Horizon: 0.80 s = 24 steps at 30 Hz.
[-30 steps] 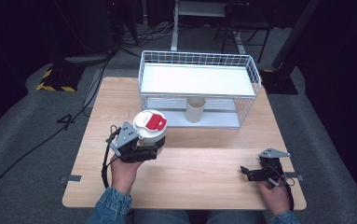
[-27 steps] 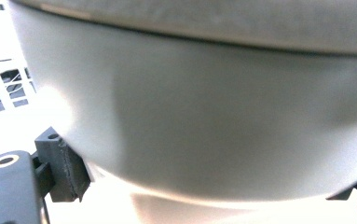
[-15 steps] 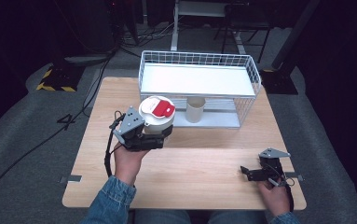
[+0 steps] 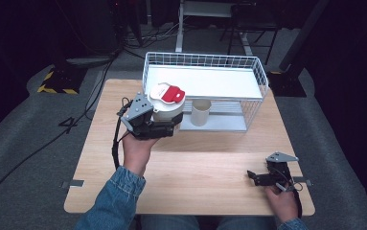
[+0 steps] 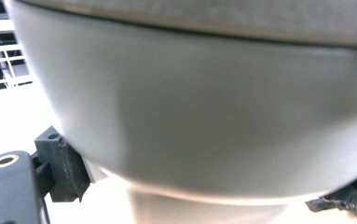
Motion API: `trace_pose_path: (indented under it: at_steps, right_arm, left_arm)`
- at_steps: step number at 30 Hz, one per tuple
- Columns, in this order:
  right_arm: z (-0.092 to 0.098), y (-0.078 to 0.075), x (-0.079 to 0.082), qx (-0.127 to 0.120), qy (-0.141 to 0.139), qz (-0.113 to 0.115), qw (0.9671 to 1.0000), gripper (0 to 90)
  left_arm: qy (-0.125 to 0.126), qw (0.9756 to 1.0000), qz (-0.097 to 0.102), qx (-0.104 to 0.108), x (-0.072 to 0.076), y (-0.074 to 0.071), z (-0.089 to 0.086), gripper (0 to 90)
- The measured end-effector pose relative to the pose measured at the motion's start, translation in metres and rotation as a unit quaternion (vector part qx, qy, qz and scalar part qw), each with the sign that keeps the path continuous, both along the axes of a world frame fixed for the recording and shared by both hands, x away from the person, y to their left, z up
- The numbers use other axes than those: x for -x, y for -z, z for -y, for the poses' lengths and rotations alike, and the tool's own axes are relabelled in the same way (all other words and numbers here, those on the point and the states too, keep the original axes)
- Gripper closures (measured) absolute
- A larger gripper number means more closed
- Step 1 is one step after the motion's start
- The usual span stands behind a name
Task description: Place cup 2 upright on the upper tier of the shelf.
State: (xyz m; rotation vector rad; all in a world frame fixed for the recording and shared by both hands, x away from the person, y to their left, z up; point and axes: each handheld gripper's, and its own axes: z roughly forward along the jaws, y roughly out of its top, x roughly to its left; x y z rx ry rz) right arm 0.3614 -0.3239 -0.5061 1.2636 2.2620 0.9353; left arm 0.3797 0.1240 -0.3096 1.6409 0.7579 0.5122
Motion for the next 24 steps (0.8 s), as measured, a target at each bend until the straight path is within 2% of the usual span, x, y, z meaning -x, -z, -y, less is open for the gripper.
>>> trace_pose_path:
  at_steps: [4,9,17,24]
  right_arm:
    - [0.000,0.000,0.000,-0.001,0.001,0.000,1.0000,0.5]
    - [0.000,0.000,0.000,-0.001,0.002,0.000,1.0000,0.5]
    - [0.000,0.000,0.000,-0.001,0.002,0.000,1.0000,0.5]
    - [0.000,0.000,0.000,-0.001,0.002,0.000,1.0000,0.5]
  left_arm:
    - [-0.001,1.0000,0.002,-0.001,-0.007,-0.006,0.003,12.7]
    - [-0.008,0.9998,0.007,0.015,-0.020,-0.014,0.007,12.7]
    - [-0.014,0.9996,0.021,0.011,-0.033,-0.028,0.017,12.6]
    - [-0.015,0.9997,0.019,0.008,-0.046,-0.035,0.027,12.6]
